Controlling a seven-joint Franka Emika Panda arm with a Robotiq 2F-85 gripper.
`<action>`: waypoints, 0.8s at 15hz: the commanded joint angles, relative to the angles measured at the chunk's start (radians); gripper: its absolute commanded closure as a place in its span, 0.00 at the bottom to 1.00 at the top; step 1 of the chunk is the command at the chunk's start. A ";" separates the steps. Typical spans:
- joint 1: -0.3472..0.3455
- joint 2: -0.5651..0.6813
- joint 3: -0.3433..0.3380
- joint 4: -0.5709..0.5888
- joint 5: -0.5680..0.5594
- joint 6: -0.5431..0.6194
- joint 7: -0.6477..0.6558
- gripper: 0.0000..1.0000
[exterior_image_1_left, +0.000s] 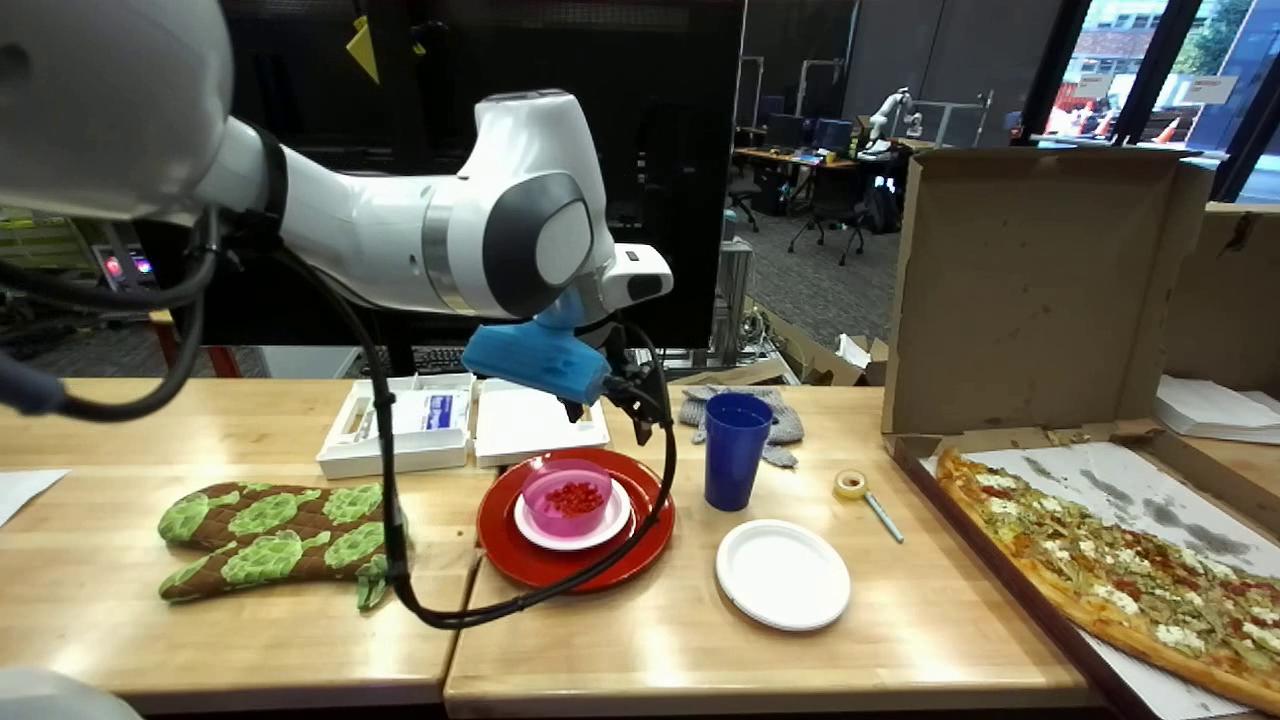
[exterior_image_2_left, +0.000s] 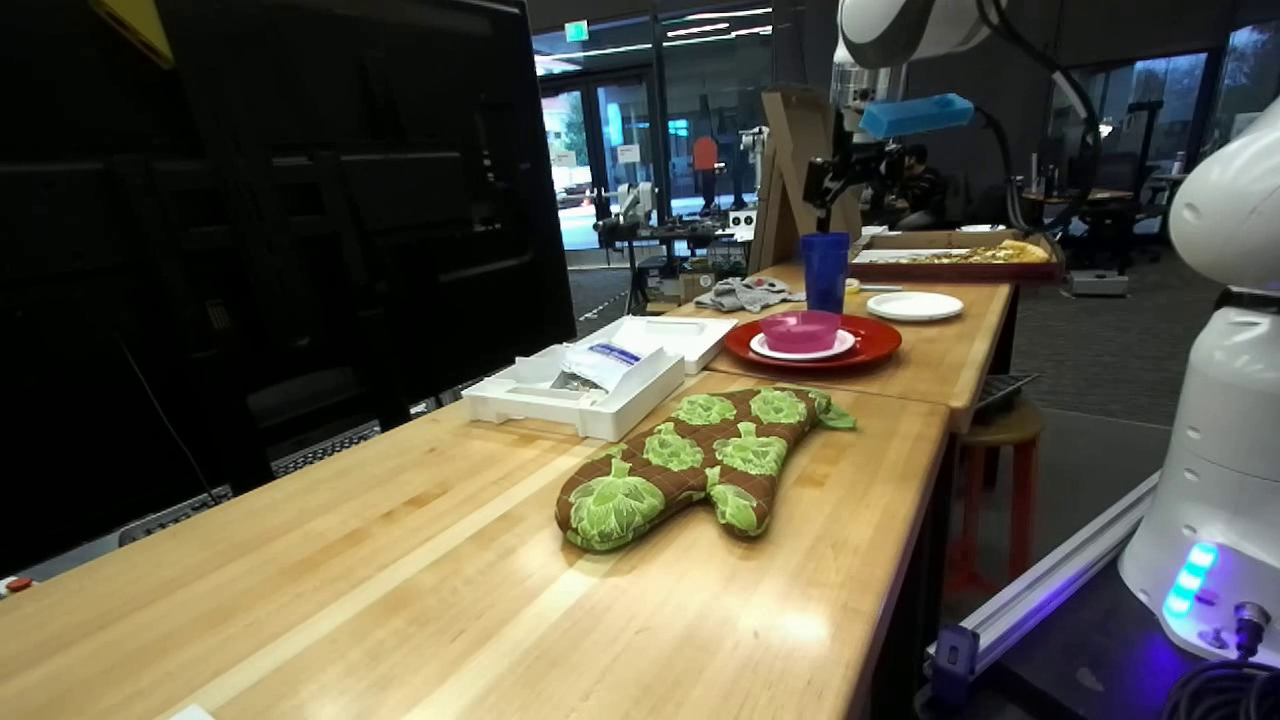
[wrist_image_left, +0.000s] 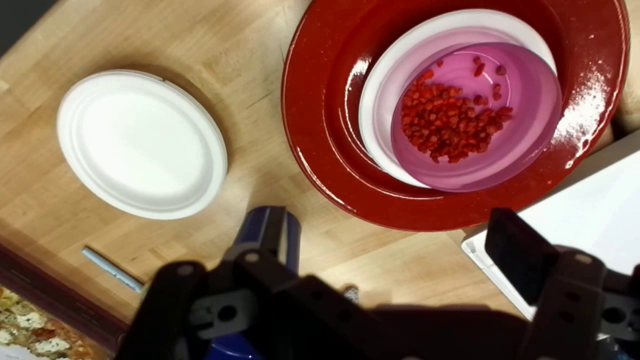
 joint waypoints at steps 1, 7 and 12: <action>0.011 -0.069 0.020 -0.063 -0.022 0.018 0.019 0.00; 0.022 -0.107 0.052 -0.117 -0.023 0.032 0.030 0.00; 0.033 -0.120 0.068 -0.150 -0.020 0.054 0.029 0.00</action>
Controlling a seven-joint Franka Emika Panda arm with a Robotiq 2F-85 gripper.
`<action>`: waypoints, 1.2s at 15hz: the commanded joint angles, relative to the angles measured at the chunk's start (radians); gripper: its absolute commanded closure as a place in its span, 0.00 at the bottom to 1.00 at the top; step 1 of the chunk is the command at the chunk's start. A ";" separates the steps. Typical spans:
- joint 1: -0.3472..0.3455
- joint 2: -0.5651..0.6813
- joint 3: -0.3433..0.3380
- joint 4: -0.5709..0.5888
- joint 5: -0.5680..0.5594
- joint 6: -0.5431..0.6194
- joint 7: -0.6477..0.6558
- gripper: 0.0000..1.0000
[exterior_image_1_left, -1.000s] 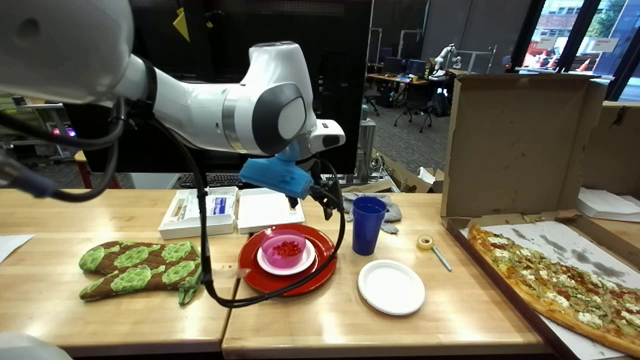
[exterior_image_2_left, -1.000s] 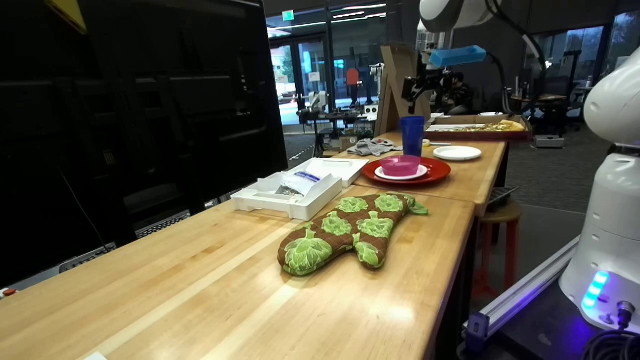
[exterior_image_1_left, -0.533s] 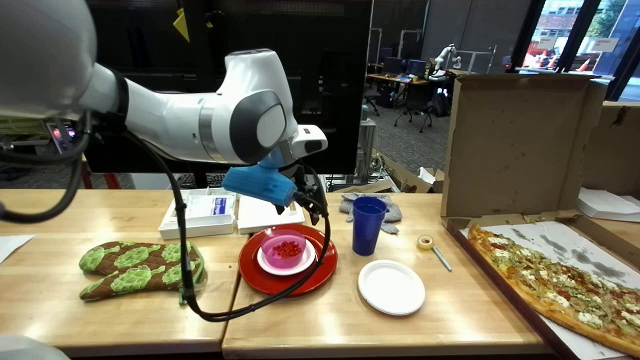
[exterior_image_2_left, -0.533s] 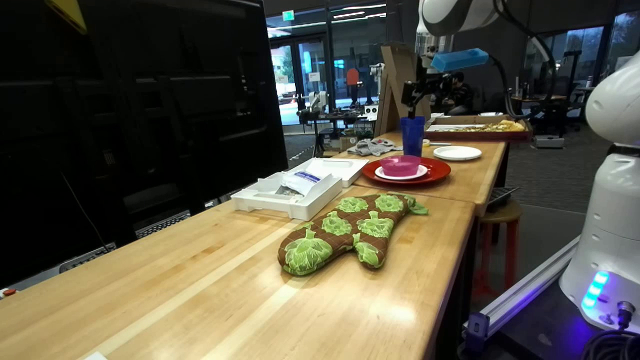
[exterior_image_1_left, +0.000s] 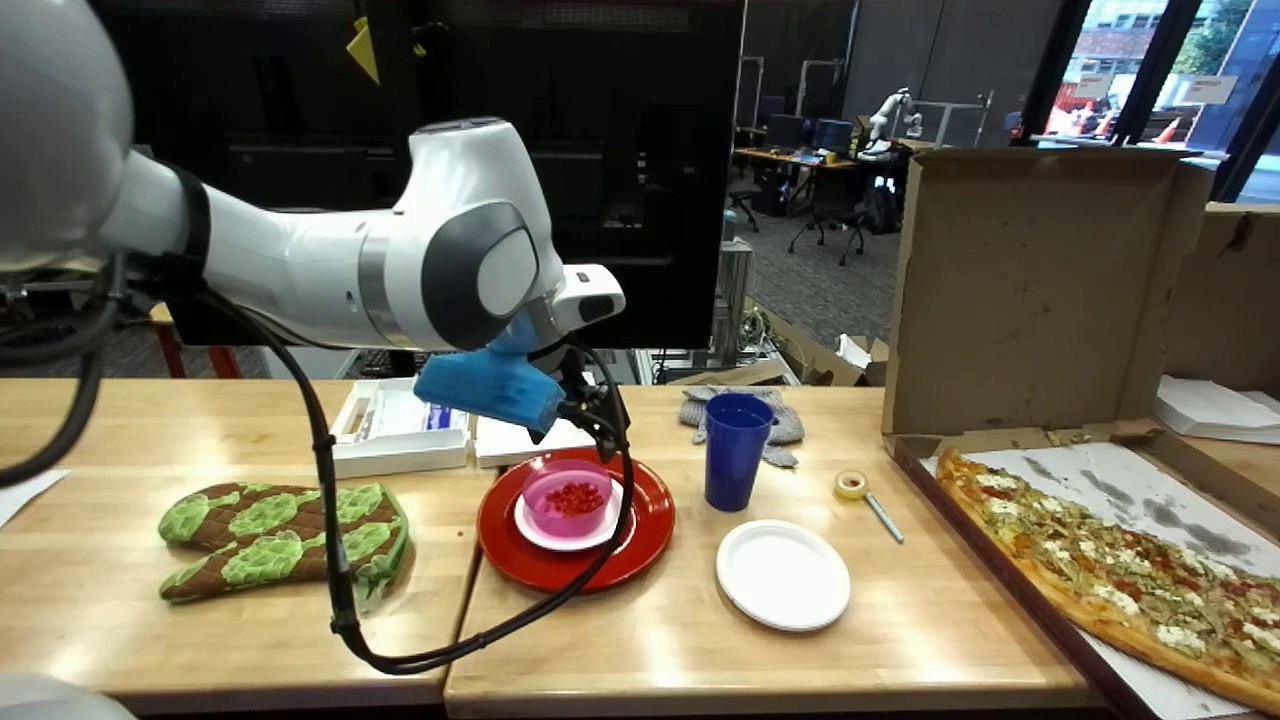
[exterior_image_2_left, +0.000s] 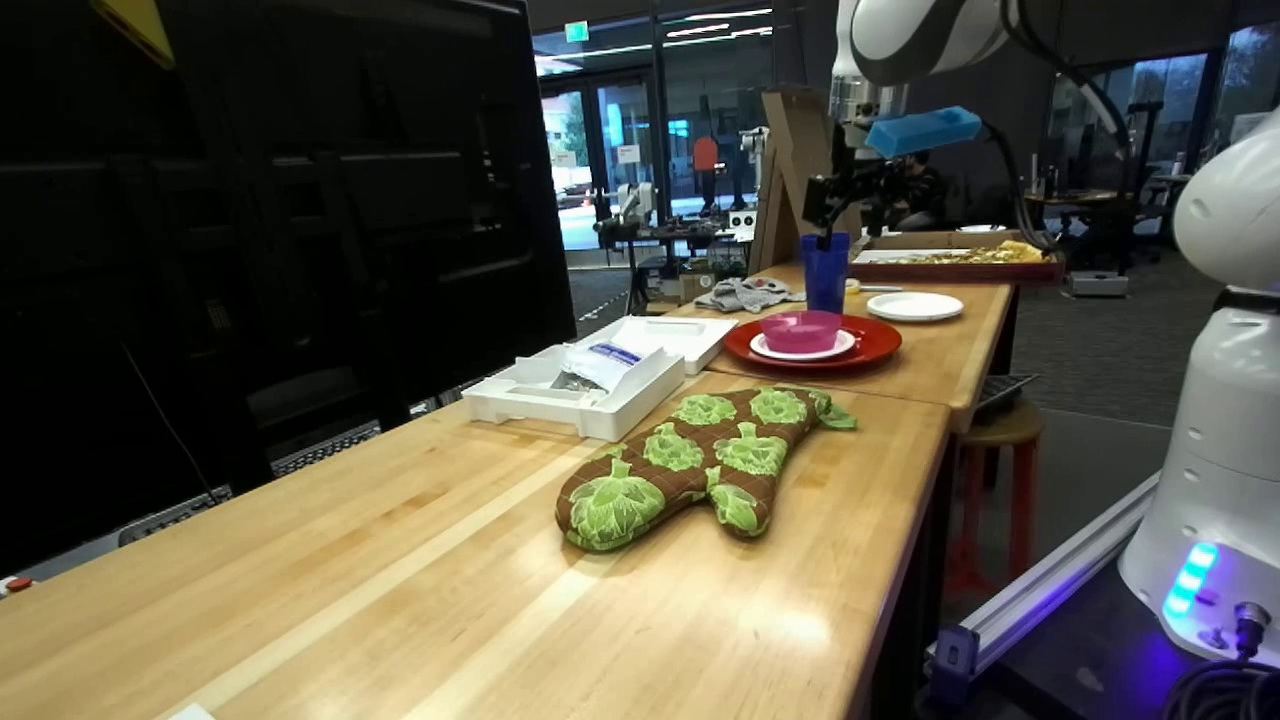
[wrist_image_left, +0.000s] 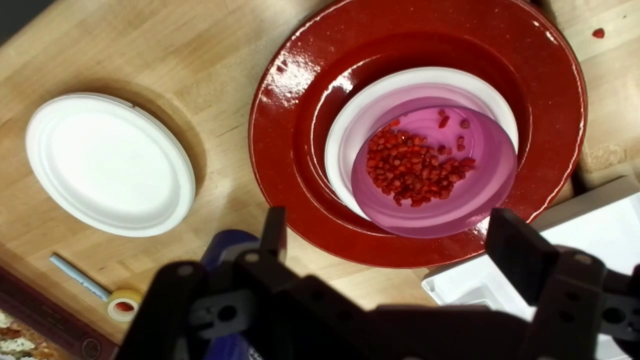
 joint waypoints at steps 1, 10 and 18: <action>0.012 -0.040 0.012 -0.040 -0.020 0.022 0.021 0.00; 0.021 -0.014 0.017 -0.038 -0.007 0.022 0.011 0.00; 0.020 -0.012 0.014 -0.038 -0.006 0.023 0.011 0.00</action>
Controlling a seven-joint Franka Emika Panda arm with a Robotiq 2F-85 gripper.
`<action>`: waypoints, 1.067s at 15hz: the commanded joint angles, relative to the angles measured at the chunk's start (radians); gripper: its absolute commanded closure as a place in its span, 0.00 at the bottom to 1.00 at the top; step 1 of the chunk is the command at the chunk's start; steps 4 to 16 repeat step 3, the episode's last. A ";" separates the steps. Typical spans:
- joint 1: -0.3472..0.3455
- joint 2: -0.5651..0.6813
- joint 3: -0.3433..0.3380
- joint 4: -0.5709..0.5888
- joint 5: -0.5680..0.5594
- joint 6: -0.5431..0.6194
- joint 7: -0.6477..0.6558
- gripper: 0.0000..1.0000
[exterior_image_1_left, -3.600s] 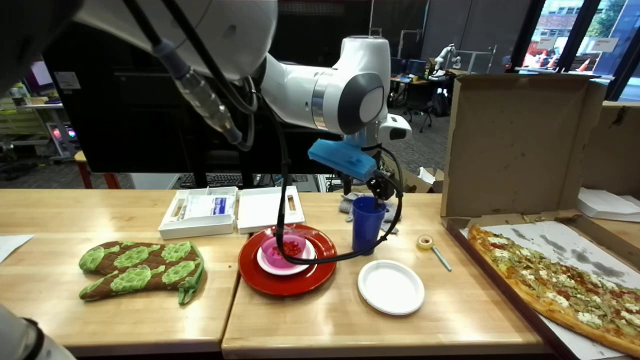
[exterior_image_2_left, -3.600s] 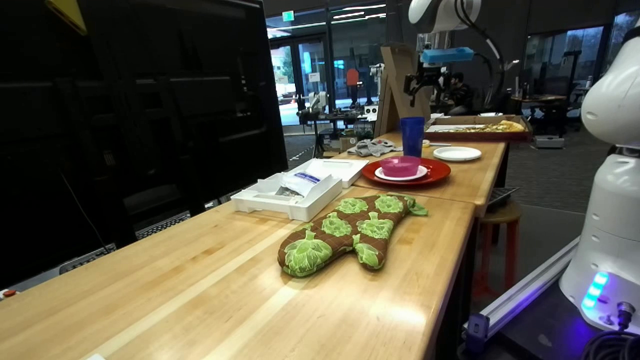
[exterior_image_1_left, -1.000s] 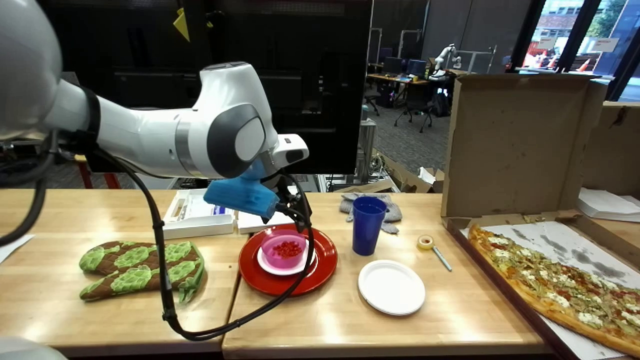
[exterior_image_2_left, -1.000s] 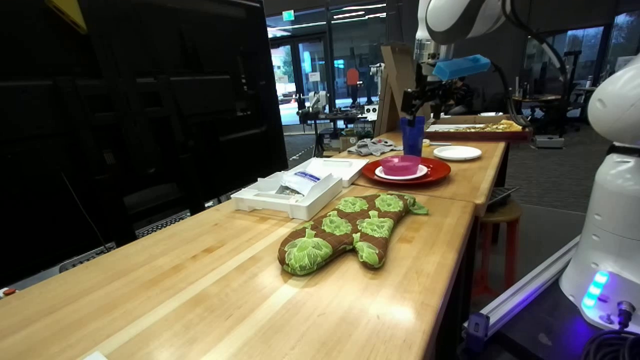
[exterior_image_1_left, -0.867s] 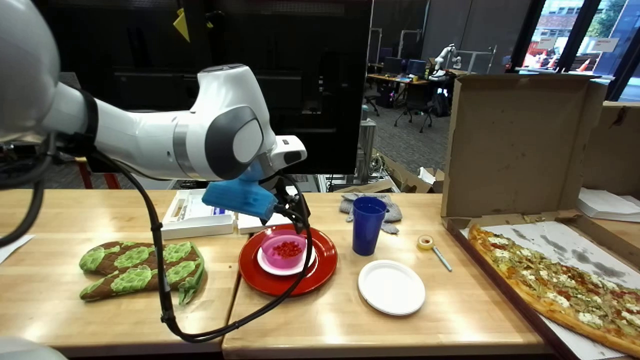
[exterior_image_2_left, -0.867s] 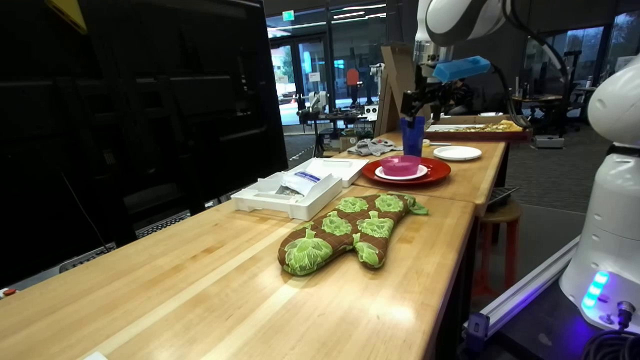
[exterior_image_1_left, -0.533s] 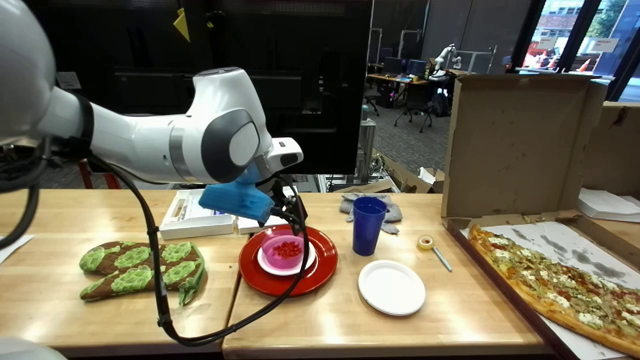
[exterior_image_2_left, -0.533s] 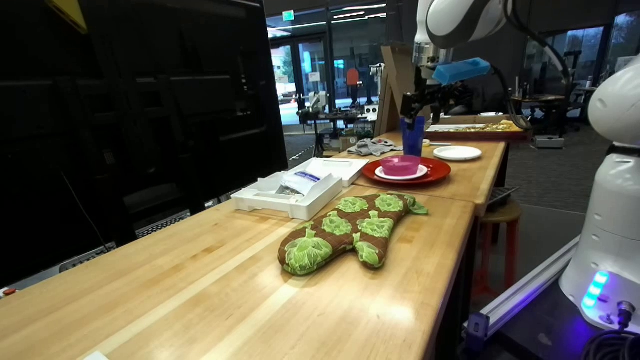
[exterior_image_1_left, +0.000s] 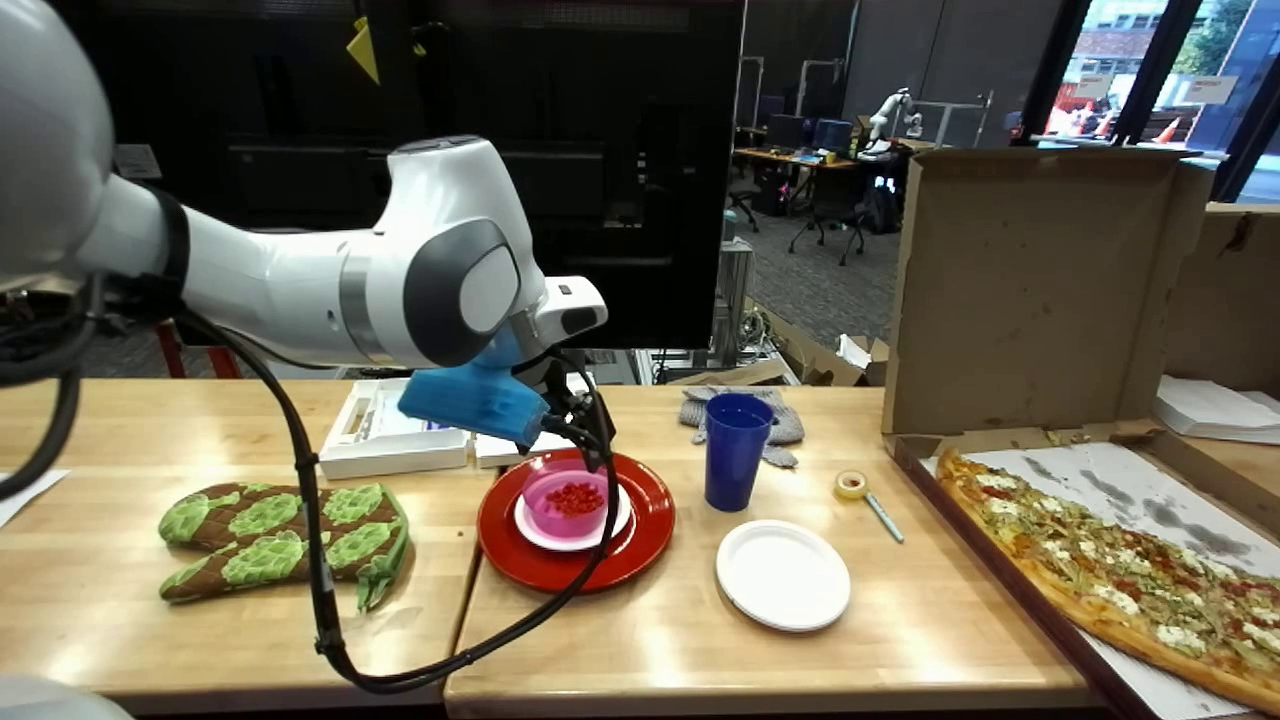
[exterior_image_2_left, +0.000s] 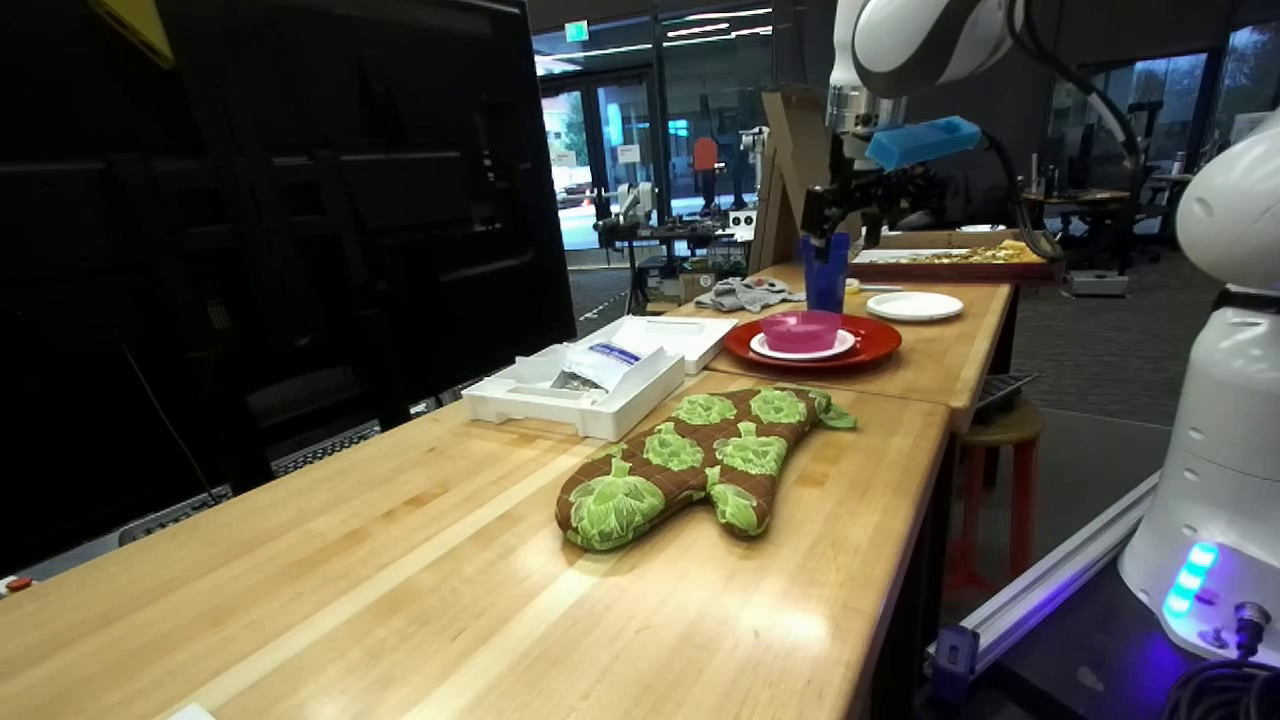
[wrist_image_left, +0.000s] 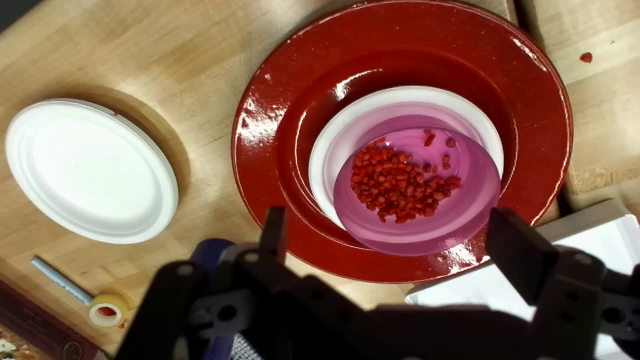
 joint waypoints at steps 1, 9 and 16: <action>0.009 0.000 -0.009 0.002 -0.006 -0.004 0.004 0.00; 0.009 0.000 -0.009 0.002 -0.006 -0.004 0.004 0.00; 0.009 0.000 -0.009 0.002 -0.006 -0.004 0.004 0.00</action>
